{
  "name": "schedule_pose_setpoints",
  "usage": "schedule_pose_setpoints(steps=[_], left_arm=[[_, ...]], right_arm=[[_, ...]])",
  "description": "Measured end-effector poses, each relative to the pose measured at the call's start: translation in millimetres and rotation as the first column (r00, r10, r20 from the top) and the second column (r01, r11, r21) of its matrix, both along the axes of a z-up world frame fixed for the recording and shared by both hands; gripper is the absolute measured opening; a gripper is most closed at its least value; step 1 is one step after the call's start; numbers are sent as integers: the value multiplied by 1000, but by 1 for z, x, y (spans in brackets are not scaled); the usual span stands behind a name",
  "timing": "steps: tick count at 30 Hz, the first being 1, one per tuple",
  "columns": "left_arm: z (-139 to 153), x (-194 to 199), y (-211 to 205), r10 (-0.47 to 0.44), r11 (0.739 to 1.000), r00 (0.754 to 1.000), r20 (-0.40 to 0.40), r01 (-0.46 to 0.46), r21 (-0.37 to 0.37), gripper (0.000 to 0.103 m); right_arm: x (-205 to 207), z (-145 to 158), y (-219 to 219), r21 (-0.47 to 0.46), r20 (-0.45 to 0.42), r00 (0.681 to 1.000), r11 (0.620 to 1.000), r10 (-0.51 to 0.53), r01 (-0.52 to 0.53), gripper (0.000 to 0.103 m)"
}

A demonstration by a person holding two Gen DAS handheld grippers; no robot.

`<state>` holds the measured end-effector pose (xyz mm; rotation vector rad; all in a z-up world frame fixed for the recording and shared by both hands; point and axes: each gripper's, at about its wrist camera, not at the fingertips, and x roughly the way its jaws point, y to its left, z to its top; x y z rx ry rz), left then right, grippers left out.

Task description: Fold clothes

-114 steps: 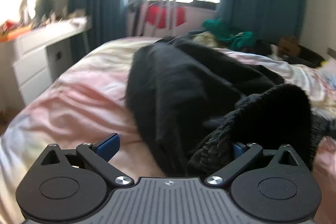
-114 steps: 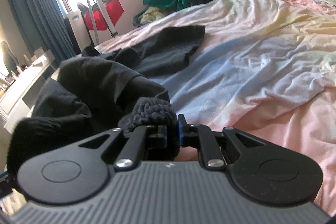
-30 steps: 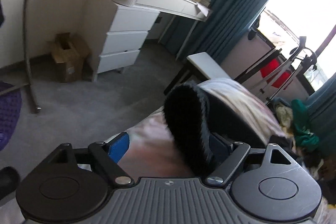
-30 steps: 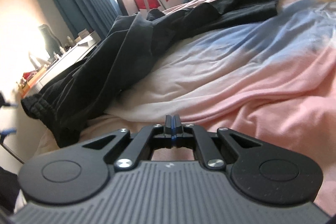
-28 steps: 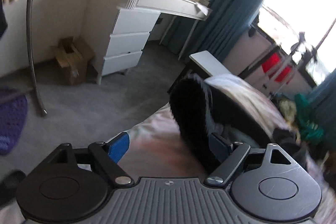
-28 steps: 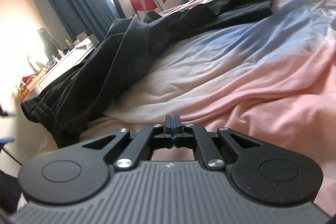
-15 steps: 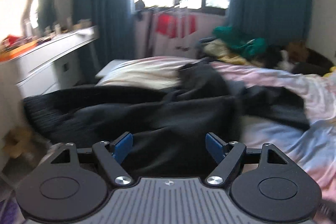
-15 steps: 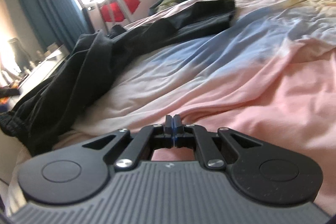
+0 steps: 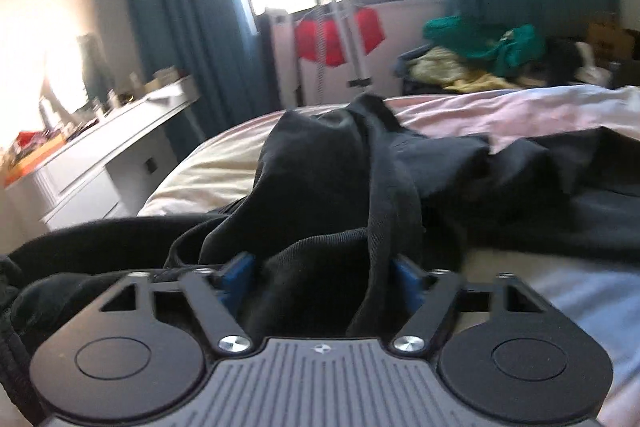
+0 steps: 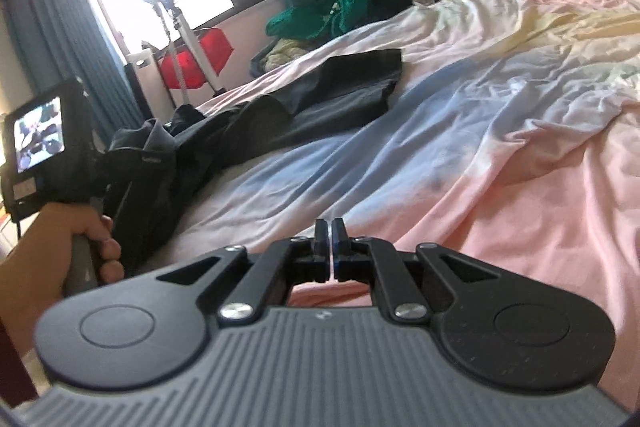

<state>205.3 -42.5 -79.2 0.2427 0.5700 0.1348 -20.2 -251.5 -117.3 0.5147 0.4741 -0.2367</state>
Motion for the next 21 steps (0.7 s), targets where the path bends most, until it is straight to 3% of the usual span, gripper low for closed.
schedule_pose_setpoints(steps=[2,5,14,16,21], left_arm=[[0,-3,3,1,1000,1000,7,-1,-10,33],[17,-43,17,-14,1000,996,83,15,-21,15],[69,-177,69,-53,996,951,305,74,-55,10],[71,-212,86,-60,992,954,295,89,-84,10],[47,-251,106,-103,978,993,49,110,-175,11]], right_arm=[[2,-6,-6,35,-16,1000,999,-17,17,6],[2,-9,-10,63,-25,999,998,-24,25,6],[-18,2,-2,51,41,999,999,-3,1,6],[-21,5,1,36,49,999,999,11,-13,6],[-28,10,19,-21,51,996,997,70,-69,6]])
